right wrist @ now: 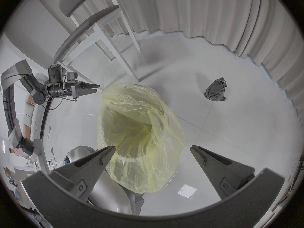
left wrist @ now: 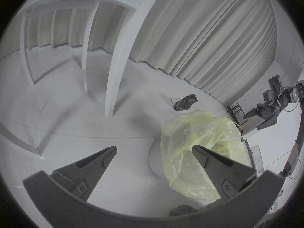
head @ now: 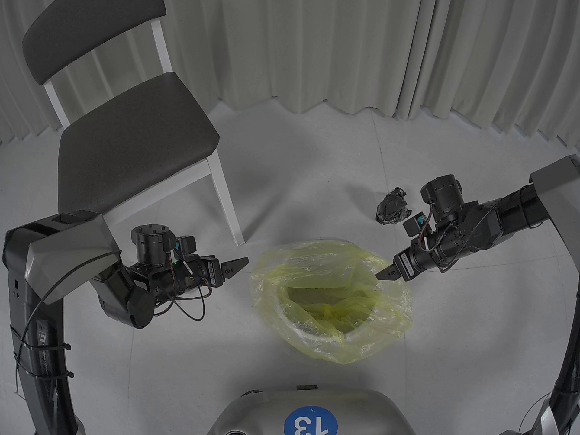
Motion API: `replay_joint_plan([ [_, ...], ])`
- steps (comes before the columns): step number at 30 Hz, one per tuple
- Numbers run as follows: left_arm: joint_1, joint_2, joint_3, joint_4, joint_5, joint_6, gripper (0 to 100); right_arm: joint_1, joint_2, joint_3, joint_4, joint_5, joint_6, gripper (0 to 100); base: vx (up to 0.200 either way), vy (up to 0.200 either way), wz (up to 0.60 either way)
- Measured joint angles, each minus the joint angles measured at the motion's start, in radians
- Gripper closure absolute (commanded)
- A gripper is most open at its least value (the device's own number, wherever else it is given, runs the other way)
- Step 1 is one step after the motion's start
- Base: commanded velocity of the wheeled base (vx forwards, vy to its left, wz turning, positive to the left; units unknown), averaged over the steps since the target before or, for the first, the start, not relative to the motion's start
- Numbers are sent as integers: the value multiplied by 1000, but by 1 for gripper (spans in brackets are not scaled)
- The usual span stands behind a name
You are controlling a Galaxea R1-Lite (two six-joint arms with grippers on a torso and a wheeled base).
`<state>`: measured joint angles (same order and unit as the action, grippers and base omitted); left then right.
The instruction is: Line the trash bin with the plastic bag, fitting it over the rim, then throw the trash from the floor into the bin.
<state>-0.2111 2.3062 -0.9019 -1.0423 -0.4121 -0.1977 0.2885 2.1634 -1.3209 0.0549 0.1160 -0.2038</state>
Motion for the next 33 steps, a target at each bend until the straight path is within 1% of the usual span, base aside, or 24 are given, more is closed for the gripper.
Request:
replay_joint_plan([
  [5,-2,-8,3,4,0,1,0,-1,47,-34,-8,0,1,0,0,0,0],
  [6,-2,-9,3,4,1,1,0,-1,52,-38,-8,0,1,100,0,0,0],
  [15,-2,-11,4,11,2,3,0,-4,86,-121,-2,-1,10,100,0,0,0],
  [26,-4,-11,6,12,2,5,0,-8,103,-261,58,-1,7,100,0,0,0],
  [33,-6,-9,10,12,2,7,0,-20,145,-307,61,-3,7,100,0,0,0],
])
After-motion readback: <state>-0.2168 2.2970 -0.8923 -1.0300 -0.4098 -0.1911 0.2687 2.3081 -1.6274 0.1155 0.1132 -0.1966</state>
